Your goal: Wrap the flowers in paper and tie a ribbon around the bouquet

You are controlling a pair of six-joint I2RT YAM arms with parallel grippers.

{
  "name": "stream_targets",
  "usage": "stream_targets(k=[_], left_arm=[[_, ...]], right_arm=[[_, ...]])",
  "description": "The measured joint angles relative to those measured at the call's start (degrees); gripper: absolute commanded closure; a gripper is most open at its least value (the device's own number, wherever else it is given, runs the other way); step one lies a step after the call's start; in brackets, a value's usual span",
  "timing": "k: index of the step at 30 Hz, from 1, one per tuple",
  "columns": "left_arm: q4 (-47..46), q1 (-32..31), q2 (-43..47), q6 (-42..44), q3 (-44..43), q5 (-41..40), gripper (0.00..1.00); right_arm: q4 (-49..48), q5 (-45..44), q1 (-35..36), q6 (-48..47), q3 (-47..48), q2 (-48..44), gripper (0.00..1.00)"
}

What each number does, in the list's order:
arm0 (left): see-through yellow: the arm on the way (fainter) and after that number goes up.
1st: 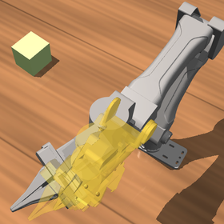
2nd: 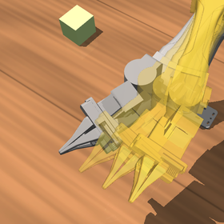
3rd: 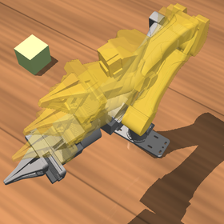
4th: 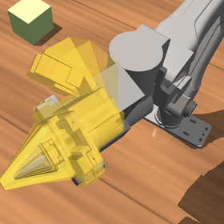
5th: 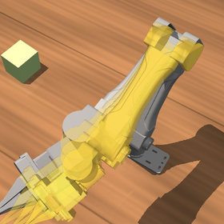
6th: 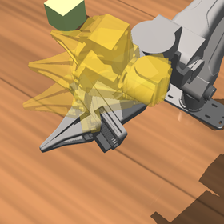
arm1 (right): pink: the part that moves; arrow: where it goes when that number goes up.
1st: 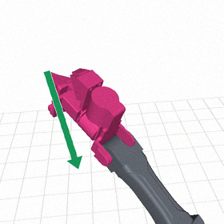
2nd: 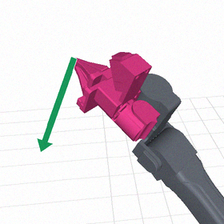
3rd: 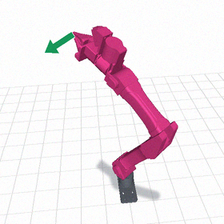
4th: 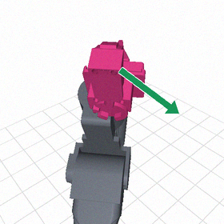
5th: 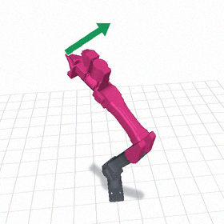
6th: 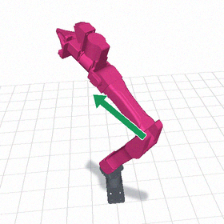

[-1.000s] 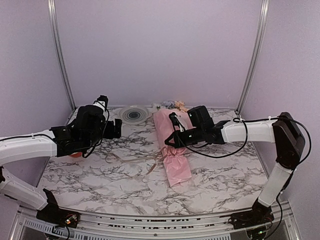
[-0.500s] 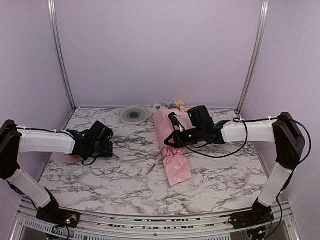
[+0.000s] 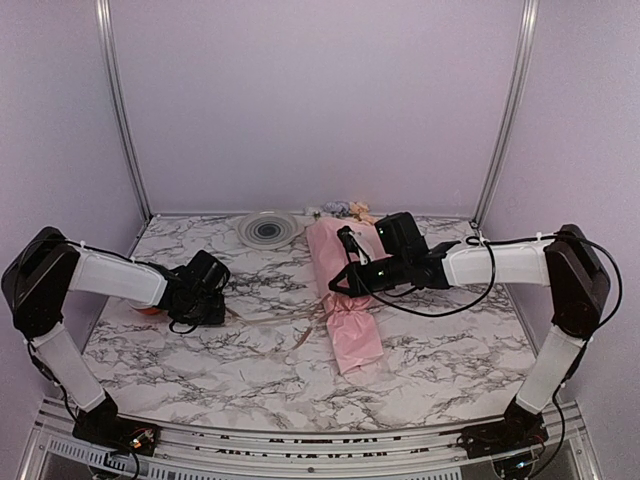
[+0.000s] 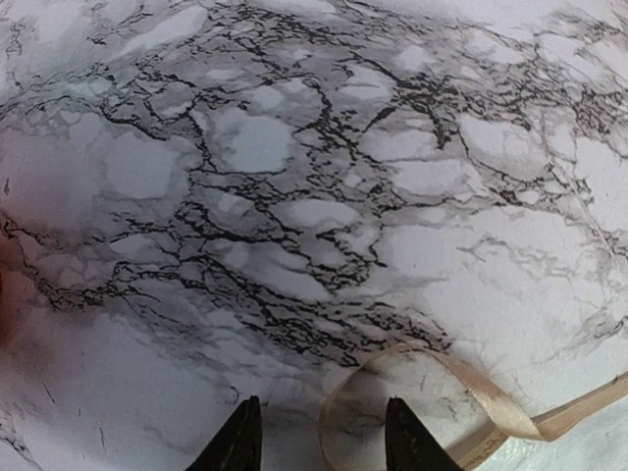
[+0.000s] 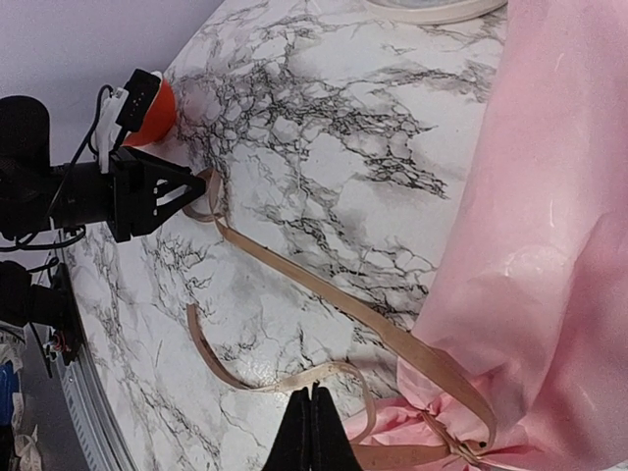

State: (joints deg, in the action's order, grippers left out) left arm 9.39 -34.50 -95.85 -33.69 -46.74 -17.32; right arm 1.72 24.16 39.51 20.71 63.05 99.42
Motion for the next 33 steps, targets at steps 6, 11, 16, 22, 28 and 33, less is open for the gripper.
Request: stream_targets(k=[6, 11, 16, 22, 28, 33], left_arm=[[-3.04, -0.07, -0.98, 1.66, -0.17, 0.42, 1.0], [-2.89, -5.75, 1.09, 7.76, -1.46, -0.68, 1.0], [-3.54, -16.83, 4.11, 16.48, -9.88, -0.26, 1.0], [-6.34, -26.21, 6.54, 26.67, -18.56, 7.1, 1.0], [-8.22, -30.18, -3.56, 33.24, -32.37, 15.1, 1.0], [-10.21, -31.78, -13.05, 35.45, -43.54, 17.38, 1.0]], right_arm=[[0.0, 0.04, 0.0, 0.04, 0.0, 0.0, 1.0], [-0.09, 0.35, -0.31, 0.22, 0.0, 0.09, 1.0], [-0.79, 1.4, -1.64, 0.52, 0.31, 1.57, 1.0], [-1.53, 2.91, -3.61, 1.4, 0.5, 2.69, 1.0], [-2.75, 4.52, -4.15, 1.77, 0.5, 2.69, 1.0], [-2.8, 6.01, -4.48, 1.14, 0.5, 2.69, 1.0]])
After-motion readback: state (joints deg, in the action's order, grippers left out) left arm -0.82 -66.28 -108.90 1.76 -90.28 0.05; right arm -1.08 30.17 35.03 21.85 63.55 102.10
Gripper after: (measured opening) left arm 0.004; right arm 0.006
